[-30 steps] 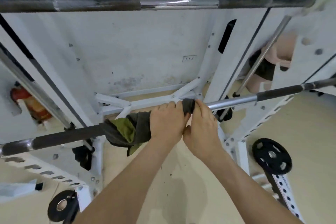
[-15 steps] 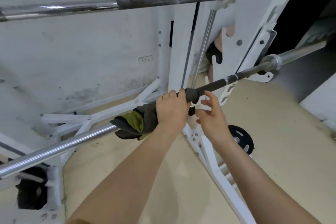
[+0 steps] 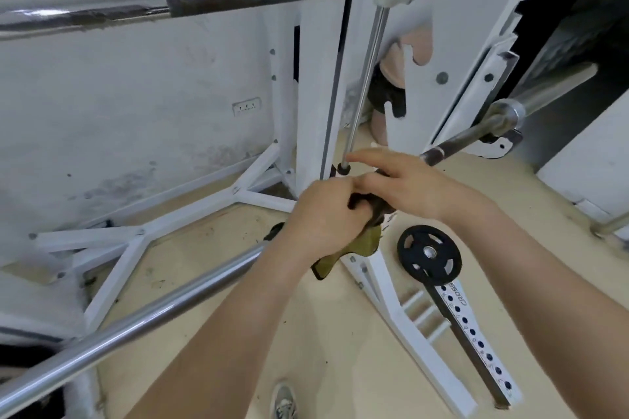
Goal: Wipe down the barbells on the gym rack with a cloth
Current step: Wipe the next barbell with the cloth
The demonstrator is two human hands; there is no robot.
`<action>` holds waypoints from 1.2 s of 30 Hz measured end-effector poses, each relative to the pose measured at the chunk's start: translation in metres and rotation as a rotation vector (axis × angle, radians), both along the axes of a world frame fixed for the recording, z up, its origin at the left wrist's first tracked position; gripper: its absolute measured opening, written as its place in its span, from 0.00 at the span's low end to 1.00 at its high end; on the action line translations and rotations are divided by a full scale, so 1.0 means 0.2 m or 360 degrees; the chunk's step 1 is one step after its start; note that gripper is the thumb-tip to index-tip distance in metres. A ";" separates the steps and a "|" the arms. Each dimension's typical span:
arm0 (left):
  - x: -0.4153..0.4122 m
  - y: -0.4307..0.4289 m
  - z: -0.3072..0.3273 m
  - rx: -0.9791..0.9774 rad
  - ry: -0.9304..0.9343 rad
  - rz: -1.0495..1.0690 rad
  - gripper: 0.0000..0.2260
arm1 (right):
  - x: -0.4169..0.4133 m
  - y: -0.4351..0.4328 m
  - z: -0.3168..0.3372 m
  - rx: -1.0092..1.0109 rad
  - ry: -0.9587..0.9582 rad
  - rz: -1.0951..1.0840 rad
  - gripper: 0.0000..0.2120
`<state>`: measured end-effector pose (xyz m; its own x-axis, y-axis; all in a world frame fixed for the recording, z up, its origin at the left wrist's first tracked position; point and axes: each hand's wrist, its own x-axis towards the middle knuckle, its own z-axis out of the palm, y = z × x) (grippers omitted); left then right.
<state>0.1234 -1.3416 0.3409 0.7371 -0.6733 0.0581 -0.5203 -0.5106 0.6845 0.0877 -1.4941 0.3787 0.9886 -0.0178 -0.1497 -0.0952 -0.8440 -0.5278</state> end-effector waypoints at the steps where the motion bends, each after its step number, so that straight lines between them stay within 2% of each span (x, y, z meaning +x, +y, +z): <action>1: -0.01 0.08 0.00 -0.0057 0.0009 0.0190 0.07 | 0.05 0.05 0.00 -0.0067 0.0096 0.0126 0.27; 4: -0.05 0.26 -0.05 0.0003 -0.0060 0.0518 0.07 | 0.19 0.20 -0.03 -0.0289 0.0456 0.0519 0.38; 6: -0.08 0.31 -0.07 0.0036 -0.0111 0.0581 0.09 | 0.26 0.25 -0.07 -0.0328 0.0685 0.0658 0.36; 7: -0.10 0.33 -0.07 0.0089 -0.0112 0.0595 0.13 | 0.28 0.25 -0.09 -0.0346 0.0750 0.0709 0.33; 9: -0.13 0.38 -0.09 0.0354 -0.0011 0.0583 0.29 | 0.29 0.22 -0.14 -0.0410 0.0699 0.0831 0.28; 11: -0.15 0.39 -0.12 0.0705 -0.0067 0.0519 0.33 | 0.24 0.17 -0.21 -0.0413 0.0385 0.0896 0.23; 12: -0.16 0.38 -0.13 0.0758 -0.0175 0.0505 0.31 | 0.21 0.13 -0.24 -0.0315 0.0182 0.0879 0.21; 14: -0.18 0.32 -0.13 0.0627 -0.0276 0.0530 0.25 | 0.17 -0.01 -0.28 -0.0113 -0.0108 0.0822 0.16; 15: -0.17 0.28 -0.12 0.0580 -0.0263 0.0571 0.24 | 0.17 -0.11 -0.28 -0.0077 -0.0181 0.0807 0.14; 17: -0.15 0.23 -0.12 0.0702 -0.0234 0.0728 0.22 | 0.17 -0.29 -0.25 -0.0100 -0.0173 0.0806 0.10; 18: -0.14 0.22 -0.13 0.0844 -0.0233 0.0835 0.19 | 0.17 -0.33 -0.22 -0.0146 -0.0115 0.0853 0.09; 20: -0.14 0.22 -0.15 0.1180 -0.0307 0.1022 0.09 | 0.18 -0.27 -0.20 -0.0423 -0.0089 0.0962 0.20; 21: -0.14 0.21 -0.16 0.1298 -0.0378 0.1070 0.07 | 0.18 -0.17 -0.22 -0.0606 -0.0131 0.1012 0.22; 22: -0.14 0.21 -0.16 0.1376 -0.0449 0.1088 0.08 | 0.19 -0.06 -0.26 -0.0728 -0.0253 0.1077 0.21; 24: -0.13 0.20 -0.18 0.1411 -0.0536 0.1041 0.09 | 0.23 0.17 -0.34 -0.0755 -0.0481 0.1202 0.13; 26: -0.08 0.21 -0.16 0.1349 -0.0371 0.0954 0.10 | 0.29 0.29 -0.33 -0.0671 -0.0379 0.1305 0.11; 29: 0.00 0.24 -0.11 0.1277 0.0222 0.0766 0.09 | 0.34 0.18 -0.28 -0.0498 -0.0013 0.1346 0.16; 31: 0.04 0.25 -0.10 0.1235 0.0489 0.0694 0.07 | 0.32 -0.05 -0.27 -0.0656 -0.0004 0.1250 0.16; 33: 0.04 0.25 -0.10 0.1224 0.0513 0.0724 0.08 | 0.30 -0.27 -0.25 -0.0890 -0.0006 0.1023 0.15; 36: -0.01 0.23 -0.12 0.1290 0.0210 0.0825 0.07 | 0.27 -0.28 -0.26 -0.0967 -0.0133 0.0804 0.10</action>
<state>0.1220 -1.2952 0.3179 0.9210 -0.0621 -0.3847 -0.0419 -0.9973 0.0606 0.1412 -1.5503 0.3273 0.9064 0.3809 -0.1827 0.3956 -0.9170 0.0508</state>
